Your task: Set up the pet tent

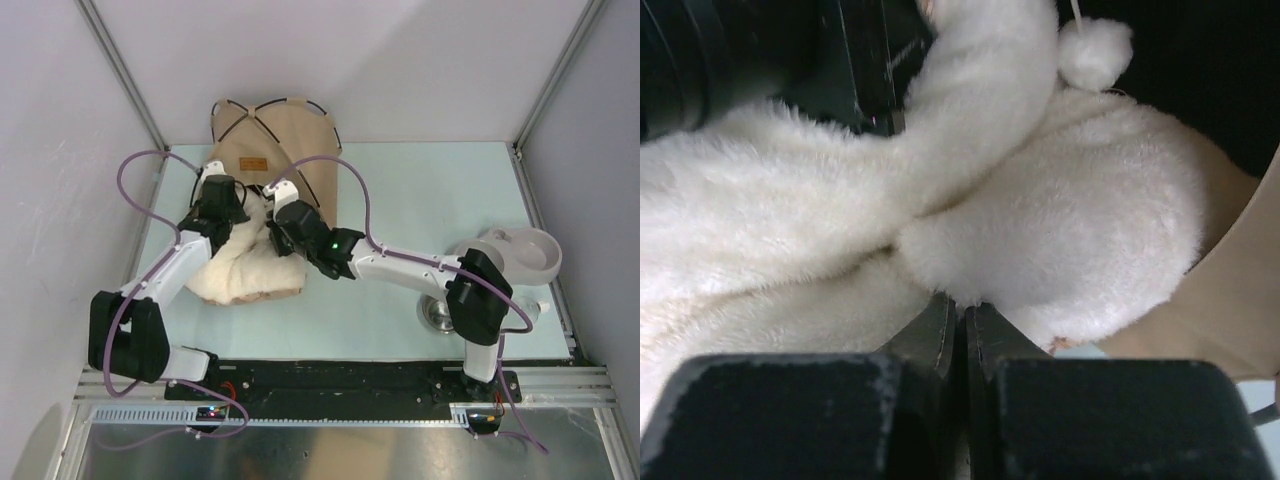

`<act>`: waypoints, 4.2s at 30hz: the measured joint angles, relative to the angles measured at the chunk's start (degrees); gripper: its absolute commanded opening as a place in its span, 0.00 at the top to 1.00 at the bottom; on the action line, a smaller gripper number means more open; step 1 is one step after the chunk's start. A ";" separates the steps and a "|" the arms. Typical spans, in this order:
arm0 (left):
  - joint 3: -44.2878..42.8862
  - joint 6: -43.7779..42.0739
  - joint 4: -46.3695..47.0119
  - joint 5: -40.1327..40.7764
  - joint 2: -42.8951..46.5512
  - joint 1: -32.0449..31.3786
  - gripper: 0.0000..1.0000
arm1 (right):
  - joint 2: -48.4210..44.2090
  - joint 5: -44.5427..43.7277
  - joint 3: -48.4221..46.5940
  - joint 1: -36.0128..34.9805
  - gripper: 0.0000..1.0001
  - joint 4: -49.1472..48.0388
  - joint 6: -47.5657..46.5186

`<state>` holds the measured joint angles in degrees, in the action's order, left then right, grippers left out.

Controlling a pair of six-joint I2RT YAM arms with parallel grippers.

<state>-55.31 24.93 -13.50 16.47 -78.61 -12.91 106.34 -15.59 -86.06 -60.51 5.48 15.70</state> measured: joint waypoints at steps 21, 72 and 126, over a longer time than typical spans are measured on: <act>-7.87 -2.51 -2.58 1.38 -9.16 -1.09 0.48 | 7.45 -1.97 -5.53 4.37 1.00 -2.23 -4.90; 9.49 -8.48 -18.25 3.61 20.28 8.46 0.00 | -9.31 -5.55 10.32 -0.70 0.00 7.67 19.19; -0.83 -3.61 -6.25 -20.28 5.53 6.47 1.00 | 13.64 9.97 -22.86 6.58 1.00 20.06 7.13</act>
<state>-56.14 21.32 -19.75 -3.81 -73.08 -6.44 119.98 -5.63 -108.92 -53.93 25.54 22.83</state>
